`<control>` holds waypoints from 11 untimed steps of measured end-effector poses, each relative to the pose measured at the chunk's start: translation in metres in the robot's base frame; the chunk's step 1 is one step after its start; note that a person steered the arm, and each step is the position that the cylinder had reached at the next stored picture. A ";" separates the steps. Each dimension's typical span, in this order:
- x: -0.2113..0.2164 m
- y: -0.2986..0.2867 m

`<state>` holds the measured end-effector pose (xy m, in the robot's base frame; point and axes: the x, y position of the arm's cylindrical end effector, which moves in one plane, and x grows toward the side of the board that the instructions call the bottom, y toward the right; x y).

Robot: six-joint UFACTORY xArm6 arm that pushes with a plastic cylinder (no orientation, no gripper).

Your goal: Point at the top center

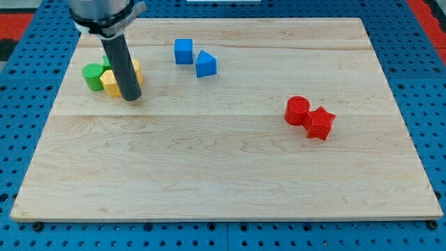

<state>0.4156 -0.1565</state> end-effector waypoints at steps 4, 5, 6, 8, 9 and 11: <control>0.001 0.140; -0.014 0.172; -0.026 0.198; -0.126 0.218; -0.168 0.212; -0.161 0.143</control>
